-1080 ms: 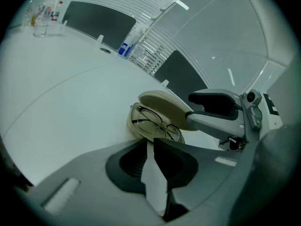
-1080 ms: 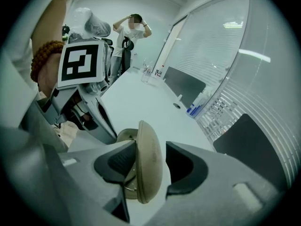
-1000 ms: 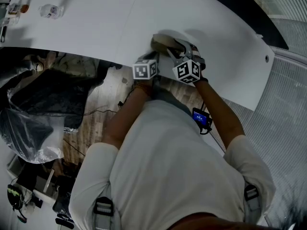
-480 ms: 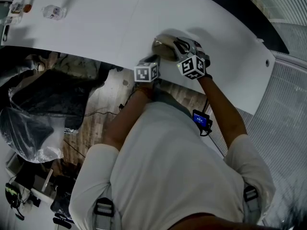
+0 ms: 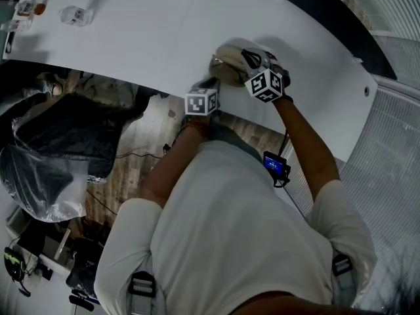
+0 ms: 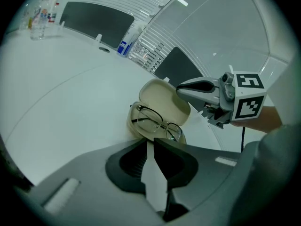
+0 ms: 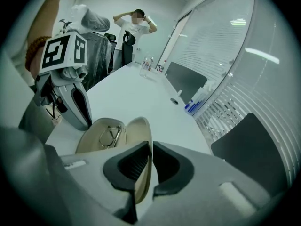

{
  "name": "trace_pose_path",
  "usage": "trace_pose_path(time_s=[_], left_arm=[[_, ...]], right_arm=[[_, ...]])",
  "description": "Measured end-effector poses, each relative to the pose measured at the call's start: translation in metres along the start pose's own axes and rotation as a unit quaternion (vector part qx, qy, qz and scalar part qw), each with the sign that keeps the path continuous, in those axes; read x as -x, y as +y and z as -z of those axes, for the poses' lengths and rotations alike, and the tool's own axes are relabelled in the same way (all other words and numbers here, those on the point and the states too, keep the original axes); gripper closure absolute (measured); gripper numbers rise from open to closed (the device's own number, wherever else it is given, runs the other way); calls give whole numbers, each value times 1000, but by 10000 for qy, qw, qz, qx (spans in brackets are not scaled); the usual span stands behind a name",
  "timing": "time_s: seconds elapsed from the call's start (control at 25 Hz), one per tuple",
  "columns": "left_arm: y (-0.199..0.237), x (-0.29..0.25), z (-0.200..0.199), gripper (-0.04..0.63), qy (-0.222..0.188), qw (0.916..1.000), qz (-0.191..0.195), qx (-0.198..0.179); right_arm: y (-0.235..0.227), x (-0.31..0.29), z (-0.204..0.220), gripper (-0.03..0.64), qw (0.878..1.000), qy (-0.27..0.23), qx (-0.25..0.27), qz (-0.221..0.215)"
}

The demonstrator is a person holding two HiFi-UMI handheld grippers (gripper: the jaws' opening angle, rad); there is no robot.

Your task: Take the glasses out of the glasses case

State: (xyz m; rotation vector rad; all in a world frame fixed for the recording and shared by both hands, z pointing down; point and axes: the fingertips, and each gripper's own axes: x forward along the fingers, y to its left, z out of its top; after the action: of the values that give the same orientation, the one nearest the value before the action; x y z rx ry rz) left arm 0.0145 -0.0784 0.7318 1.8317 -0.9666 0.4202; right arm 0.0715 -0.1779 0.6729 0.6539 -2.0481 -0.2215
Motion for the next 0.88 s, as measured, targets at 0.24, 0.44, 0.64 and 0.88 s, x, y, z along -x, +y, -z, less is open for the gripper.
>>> trace_pose_path(time_s=[0.24,0.44,0.64,0.88], left_arm=[[0,2,-3,545,-36,10000,-76,26],[0,3,-3,545,8,9999,-124,11],[-1,3,-3,543,32,9999,-131,22],[-3,1,-1,543,63,9999,-78,27]], right_arm=[[-6,-13,9,592,9999,102,-4,-100],[-9,-25,17,594,9996,195,9,-197],[-9,-35,25,594,9992,288,-5,-292],[-9,-42,30,592,9989,324,-19,-334]])
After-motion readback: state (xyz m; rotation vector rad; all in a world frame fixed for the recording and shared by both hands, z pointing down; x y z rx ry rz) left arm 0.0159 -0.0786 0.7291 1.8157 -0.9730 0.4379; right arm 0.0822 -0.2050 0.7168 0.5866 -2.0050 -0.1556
